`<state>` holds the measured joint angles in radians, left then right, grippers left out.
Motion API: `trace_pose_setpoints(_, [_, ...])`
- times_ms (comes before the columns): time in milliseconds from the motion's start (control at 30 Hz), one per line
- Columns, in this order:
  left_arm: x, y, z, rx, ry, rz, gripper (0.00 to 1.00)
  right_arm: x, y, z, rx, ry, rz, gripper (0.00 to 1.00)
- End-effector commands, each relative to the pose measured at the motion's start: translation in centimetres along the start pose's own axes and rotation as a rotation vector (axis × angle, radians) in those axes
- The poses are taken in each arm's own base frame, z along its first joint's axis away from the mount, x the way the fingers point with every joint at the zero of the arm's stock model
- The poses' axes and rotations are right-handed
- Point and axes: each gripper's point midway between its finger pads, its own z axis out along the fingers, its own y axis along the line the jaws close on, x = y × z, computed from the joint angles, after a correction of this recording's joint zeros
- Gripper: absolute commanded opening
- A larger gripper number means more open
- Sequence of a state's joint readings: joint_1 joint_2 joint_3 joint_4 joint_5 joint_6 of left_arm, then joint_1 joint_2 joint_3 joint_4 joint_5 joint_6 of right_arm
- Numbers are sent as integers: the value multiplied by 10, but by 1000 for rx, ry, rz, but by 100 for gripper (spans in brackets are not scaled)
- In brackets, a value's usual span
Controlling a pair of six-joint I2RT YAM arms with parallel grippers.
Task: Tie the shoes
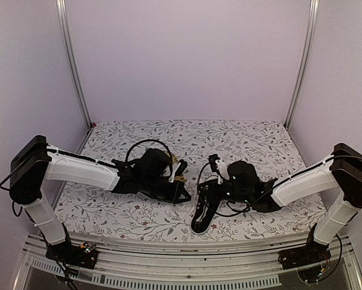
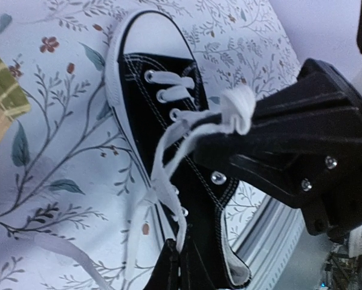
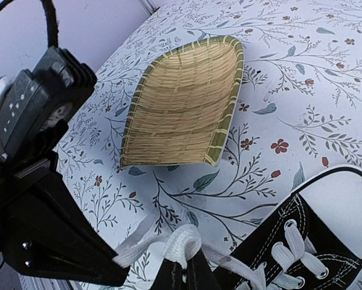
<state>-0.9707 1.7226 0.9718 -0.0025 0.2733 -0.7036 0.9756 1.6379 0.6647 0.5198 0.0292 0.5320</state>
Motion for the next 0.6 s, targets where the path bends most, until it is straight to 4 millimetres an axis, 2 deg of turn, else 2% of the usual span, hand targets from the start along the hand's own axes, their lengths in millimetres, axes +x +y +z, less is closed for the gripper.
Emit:
trace_pose_setpoints(0, [4, -61, -15, 250, 38, -55, 0, -3, 2, -2, 6, -12, 13, 2])
trace_pose_setpoints(133, [1, -101, -25, 377, 32, -54, 0, -2, 2, 0, 5, -10, 18, 2])
trace_pose_setpoints(333, [13, -133, -20, 441, 73, -55, 0, -3, 3, 2, 2, -9, 31, 2])
trace_pose_setpoints(500, [15, -175, -27, 558, 77, -37, 0, -2, 2, 5, 1, -4, 35, 2])
trace_pose_setpoints(567, [18, -180, -26, 545, 91, -22, 0, -1, 1, 6, 4, -1, 34, 2])
